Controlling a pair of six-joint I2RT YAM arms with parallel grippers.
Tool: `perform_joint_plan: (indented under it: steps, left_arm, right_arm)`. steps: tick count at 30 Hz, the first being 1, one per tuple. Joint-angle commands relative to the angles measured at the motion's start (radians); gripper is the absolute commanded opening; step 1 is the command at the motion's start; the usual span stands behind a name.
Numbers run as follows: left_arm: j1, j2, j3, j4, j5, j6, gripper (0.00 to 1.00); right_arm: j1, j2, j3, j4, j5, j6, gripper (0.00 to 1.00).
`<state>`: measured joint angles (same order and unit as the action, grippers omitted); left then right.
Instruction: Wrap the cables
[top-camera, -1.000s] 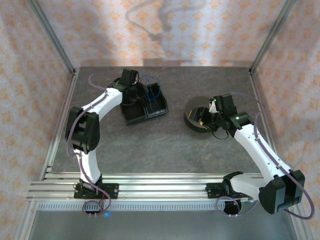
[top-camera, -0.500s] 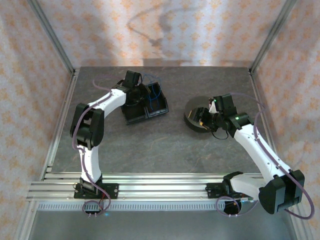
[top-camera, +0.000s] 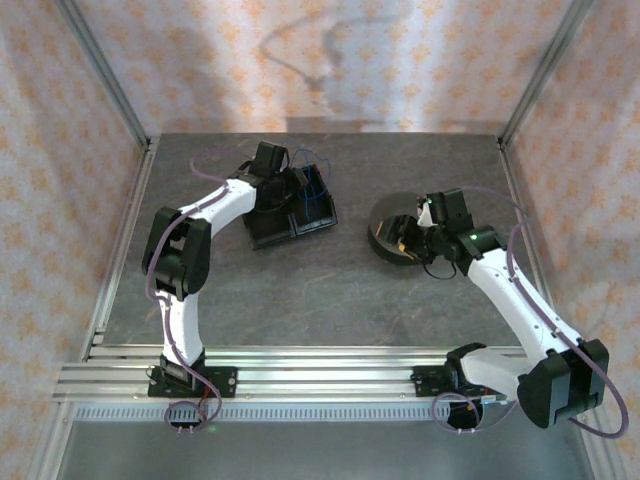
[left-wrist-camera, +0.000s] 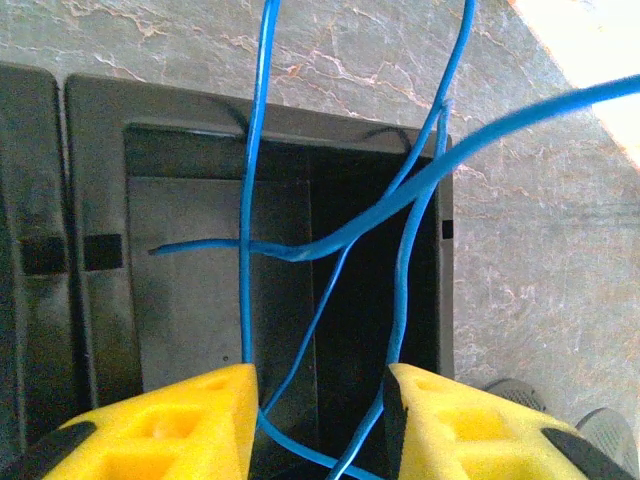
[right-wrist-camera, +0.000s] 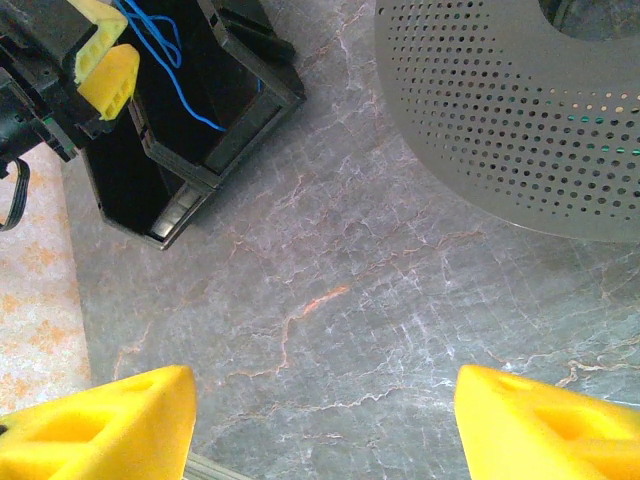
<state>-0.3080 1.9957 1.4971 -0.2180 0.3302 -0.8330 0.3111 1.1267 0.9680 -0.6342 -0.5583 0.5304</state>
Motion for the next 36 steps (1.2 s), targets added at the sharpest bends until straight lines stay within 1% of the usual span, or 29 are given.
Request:
perform_joint_plan:
  steps: [1,3,4,5,6,8,14,18,21,24,25,29,31,36]
  left_arm:
    - [-0.015,-0.038,0.015,-0.026,-0.039,0.027,0.38]
    - [-0.021,-0.031,0.021,-0.025,-0.036,0.028,0.36]
    - [-0.026,-0.031,0.022,-0.022,-0.031,0.028,0.27]
    - [-0.031,-0.033,0.022,-0.018,-0.031,0.029,0.22]
    - [-0.037,-0.037,0.022,-0.019,-0.033,0.031,0.21]
    - [-0.045,-0.051,0.015,-0.026,-0.045,0.035,0.21]
    - [-0.065,-0.125,-0.024,-0.032,-0.113,0.053,0.30]
    - [-0.077,-0.130,-0.006,-0.062,-0.145,0.078,0.32]
    - [-0.084,-0.113,0.011,-0.069,-0.143,0.087,0.34]
    - [-0.086,-0.094,0.040,-0.089,-0.136,0.094,0.35]
    - [-0.086,-0.058,0.051,-0.099,-0.138,0.097,0.35]
    - [-0.086,-0.035,0.078,-0.148,-0.173,0.116,0.35]
    - [-0.086,-0.030,0.082,-0.144,-0.181,0.121,0.36]
    - [-0.086,0.033,0.139,-0.171,-0.169,0.133,0.33]
  right_arm:
    - [-0.005,-0.007,-0.015,0.024,-0.007,0.006,0.69]
    - [-0.006,-0.007,-0.017,0.025,-0.010,0.005,0.69]
    - [-0.005,-0.007,-0.017,0.025,-0.011,0.006,0.69]
    - [-0.005,-0.008,-0.017,0.026,-0.009,0.005,0.69]
    - [-0.005,-0.006,-0.016,0.024,-0.009,0.004,0.69]
    - [-0.005,-0.005,-0.019,0.025,-0.009,0.004,0.69]
    - [-0.005,-0.002,-0.018,0.027,-0.011,0.001,0.69]
    - [-0.005,0.001,-0.018,0.032,-0.013,0.002,0.69]
    - [-0.005,0.002,-0.019,0.033,-0.012,0.001,0.68]
    - [-0.005,0.001,-0.018,0.030,-0.013,-0.002,0.68]
    - [-0.005,0.000,-0.018,0.027,-0.012,-0.004,0.68]
    - [-0.005,-0.004,-0.015,0.016,-0.007,-0.011,0.68]
    - [-0.004,-0.005,-0.017,0.015,-0.007,-0.014,0.69]
    - [-0.005,0.001,-0.014,0.016,-0.009,-0.015,0.68]
